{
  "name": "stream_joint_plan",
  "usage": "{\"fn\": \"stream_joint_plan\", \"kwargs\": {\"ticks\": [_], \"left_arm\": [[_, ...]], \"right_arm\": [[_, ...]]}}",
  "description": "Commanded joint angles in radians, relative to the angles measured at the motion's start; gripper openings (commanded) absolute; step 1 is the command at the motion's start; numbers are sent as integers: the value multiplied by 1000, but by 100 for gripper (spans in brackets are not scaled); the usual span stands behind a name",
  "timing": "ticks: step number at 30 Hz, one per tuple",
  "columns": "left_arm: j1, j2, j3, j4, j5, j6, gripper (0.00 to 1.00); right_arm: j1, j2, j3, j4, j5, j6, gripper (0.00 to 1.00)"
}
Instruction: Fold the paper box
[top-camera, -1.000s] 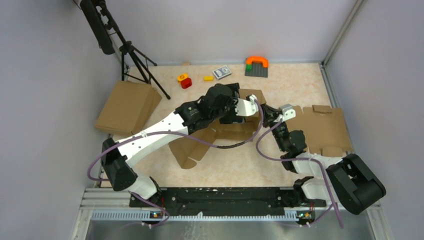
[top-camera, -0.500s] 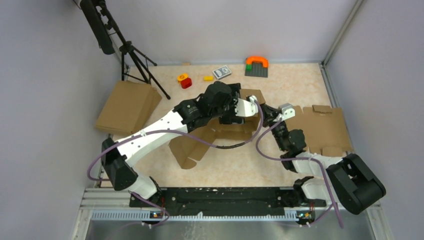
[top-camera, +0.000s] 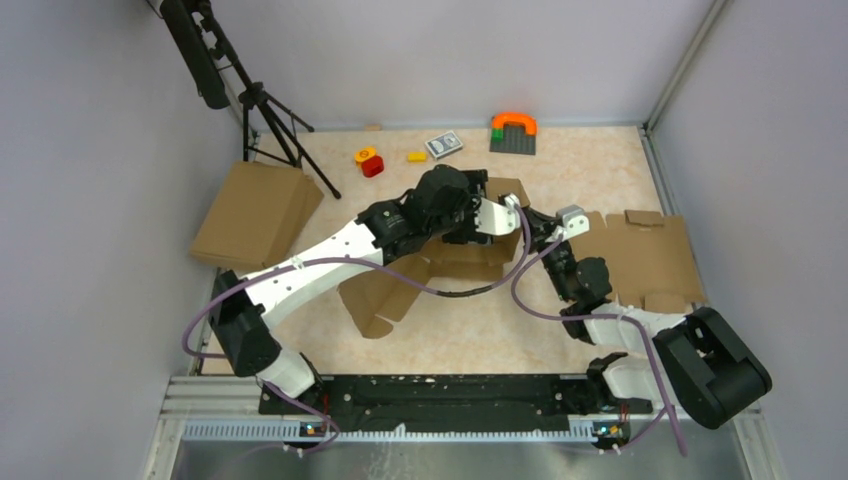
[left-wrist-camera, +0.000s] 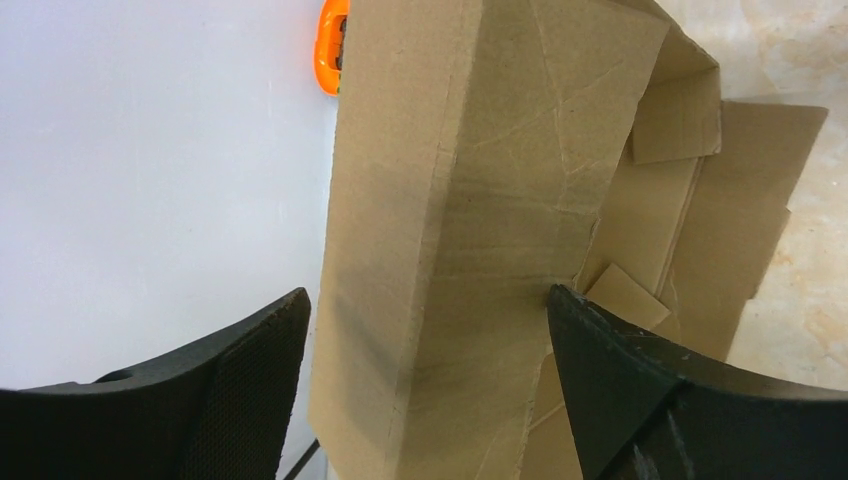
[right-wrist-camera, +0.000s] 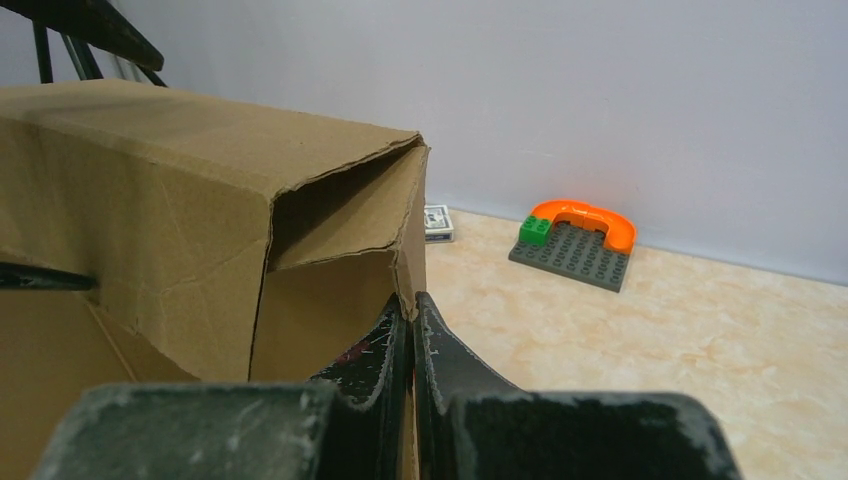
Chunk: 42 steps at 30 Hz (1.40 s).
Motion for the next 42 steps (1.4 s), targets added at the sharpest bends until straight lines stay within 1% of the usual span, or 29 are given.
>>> {"fn": "stream_joint_plan", "kwargs": {"ticks": [1, 5, 8, 13, 16, 17, 18, 19, 20, 21, 29, 37, 42], "left_arm": [[2, 11, -14, 113, -34, 13, 88], [2, 20, -15, 98, 10, 9, 98], [2, 8, -37, 112, 41, 16, 99], [2, 22, -42, 109, 24, 44, 94], [0, 23, -54, 136, -6, 55, 80], [-1, 21, -58, 138, -7, 60, 79], [-1, 19, -63, 139, -3, 63, 80], [-2, 14, -71, 139, 6, 67, 85], [-4, 9, -82, 139, 16, 72, 94], [-5, 3, -93, 139, 23, 79, 98], [-6, -14, -109, 149, 53, 66, 99], [6, -67, -106, 126, 110, 49, 99], [13, 2, -33, 70, 43, 53, 99]], "right_arm": [[14, -1, 27, -55, -35, 14, 0], [14, -3, 33, -64, -35, 14, 0], [15, -9, 39, -79, -32, 42, 0], [14, -10, 49, -91, -35, 55, 0], [15, -9, 53, -92, -36, 59, 0], [14, -9, 53, -93, -38, 61, 0], [14, -9, 54, -93, -38, 64, 0], [14, -9, 56, -96, -37, 65, 0], [14, -11, 58, -103, -36, 67, 0], [15, -14, 61, -110, -34, 72, 0], [14, -18, 68, -129, -36, 99, 0], [14, -35, 67, -139, -40, 92, 0], [14, -36, 67, -133, -50, 96, 0]]}}
